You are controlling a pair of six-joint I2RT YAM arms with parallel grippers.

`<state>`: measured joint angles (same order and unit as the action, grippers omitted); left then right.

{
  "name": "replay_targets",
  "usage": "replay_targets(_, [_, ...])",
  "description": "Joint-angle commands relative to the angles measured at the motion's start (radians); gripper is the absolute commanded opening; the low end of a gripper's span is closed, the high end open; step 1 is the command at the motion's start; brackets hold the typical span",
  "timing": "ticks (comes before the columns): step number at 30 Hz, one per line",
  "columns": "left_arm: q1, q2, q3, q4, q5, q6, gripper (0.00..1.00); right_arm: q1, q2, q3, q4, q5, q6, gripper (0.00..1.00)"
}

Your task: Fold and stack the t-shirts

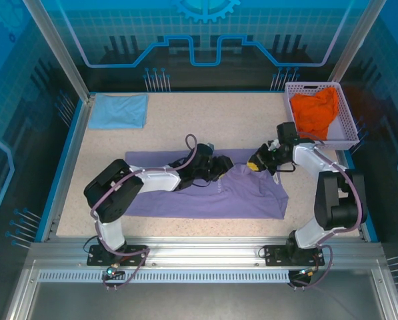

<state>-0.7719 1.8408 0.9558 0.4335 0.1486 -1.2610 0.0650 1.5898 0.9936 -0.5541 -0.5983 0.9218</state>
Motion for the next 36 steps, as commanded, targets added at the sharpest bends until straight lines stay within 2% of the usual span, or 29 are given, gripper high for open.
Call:
replay_targets(1, [-0.022, 0.059, -0.028, 0.259, 0.04, -0.172, 0.44, -0.017, 0.018, 0.033, 0.02, -0.101, 0.051, 0.0])
replay_targets(5, [-0.043, 0.123, -0.026, 0.351, 0.035, -0.244, 0.42, -0.027, 0.024, 0.04, 0.016, -0.11, 0.071, 0.01])
replay_targets(15, [-0.081, 0.174, 0.012, 0.308, -0.045, -0.271, 0.39, -0.038, 0.027, 0.053, 0.002, -0.098, 0.066, 0.01])
replay_targets(24, [-0.078, 0.19, 0.045, 0.26, -0.096, -0.254, 0.29, -0.038, 0.022, 0.053, -0.012, -0.091, 0.055, 0.01])
replay_targets(30, [-0.079, 0.189, 0.063, 0.242, -0.116, -0.237, 0.38, -0.037, 0.02, 0.056, -0.018, -0.084, 0.045, 0.01])
replay_targets(36, [-0.073, 0.211, 0.096, 0.204, -0.123, -0.224, 0.3, -0.038, 0.018, 0.056, -0.025, -0.075, 0.039, 0.01])
